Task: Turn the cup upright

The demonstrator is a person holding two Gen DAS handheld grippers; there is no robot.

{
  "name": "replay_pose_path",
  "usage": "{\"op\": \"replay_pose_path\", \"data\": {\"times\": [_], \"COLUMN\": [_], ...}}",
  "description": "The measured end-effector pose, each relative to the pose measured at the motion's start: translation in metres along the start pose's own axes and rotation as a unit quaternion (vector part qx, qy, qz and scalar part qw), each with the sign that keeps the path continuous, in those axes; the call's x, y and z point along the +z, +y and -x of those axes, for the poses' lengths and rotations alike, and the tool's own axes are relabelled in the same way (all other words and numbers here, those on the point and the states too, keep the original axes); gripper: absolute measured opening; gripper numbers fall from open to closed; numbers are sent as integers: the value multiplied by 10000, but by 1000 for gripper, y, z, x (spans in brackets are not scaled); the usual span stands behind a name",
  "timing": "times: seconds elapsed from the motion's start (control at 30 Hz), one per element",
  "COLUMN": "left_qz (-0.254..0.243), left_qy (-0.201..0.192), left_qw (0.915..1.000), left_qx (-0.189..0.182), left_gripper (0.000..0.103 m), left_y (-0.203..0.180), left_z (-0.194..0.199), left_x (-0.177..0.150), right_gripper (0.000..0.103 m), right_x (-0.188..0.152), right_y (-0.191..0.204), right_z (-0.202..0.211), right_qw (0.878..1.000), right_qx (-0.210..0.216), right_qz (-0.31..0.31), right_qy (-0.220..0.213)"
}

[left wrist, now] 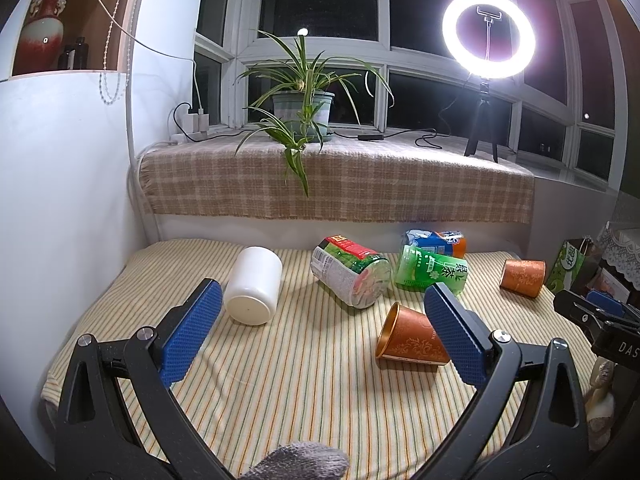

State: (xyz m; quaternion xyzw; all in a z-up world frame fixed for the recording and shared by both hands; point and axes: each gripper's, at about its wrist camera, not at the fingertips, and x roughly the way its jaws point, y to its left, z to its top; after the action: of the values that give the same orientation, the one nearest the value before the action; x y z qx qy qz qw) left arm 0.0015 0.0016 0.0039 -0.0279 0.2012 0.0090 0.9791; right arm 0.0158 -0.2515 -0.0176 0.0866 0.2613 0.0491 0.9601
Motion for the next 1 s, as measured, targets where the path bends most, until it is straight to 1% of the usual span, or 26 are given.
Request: {"op": "replay_pose_path", "data": {"times": [1.0], "left_qz": [-12], "left_qy": [-10], "left_qw": [10000], "left_qx": [11], "left_gripper": [103], "left_y": [0], "left_z": [0], "left_x": [-1], "right_gripper": [103], "right_x": [0], "right_y": [0], "right_z": [3], "right_qw": [10000], "right_qx": [3], "right_qz": [-12], "right_qy": [-23]}}
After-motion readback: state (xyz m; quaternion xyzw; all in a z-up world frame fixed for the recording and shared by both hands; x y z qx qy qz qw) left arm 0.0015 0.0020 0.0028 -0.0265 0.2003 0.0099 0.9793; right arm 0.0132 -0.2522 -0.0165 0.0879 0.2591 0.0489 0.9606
